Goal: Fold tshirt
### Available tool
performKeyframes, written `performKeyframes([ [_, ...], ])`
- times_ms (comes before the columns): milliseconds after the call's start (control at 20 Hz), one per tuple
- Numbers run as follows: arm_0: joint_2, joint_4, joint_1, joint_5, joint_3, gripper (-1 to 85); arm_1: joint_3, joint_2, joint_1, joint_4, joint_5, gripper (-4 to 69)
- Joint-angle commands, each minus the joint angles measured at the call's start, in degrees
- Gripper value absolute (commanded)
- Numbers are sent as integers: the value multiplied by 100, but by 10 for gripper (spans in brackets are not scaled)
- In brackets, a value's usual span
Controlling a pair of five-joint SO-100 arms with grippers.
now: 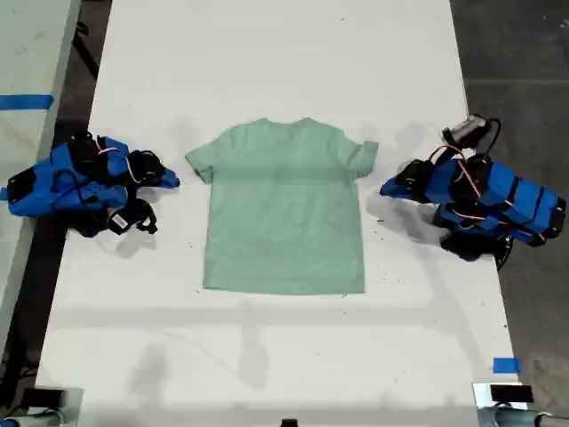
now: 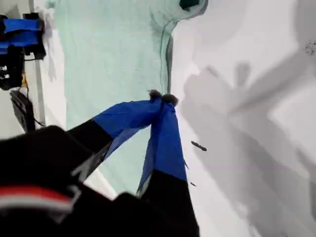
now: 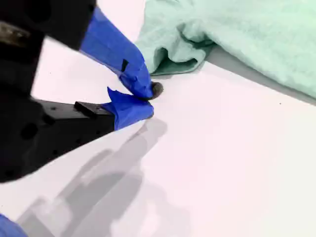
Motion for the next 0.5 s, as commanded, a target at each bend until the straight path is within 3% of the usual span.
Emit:
performKeyframes([
  [0,-26,18,-53,-70,-70,0,-105,35,-62,-176,-79,-20],
  [450,-44,9,-114,-79,-123,0,-132,35,-44,-158,-237,-20],
])
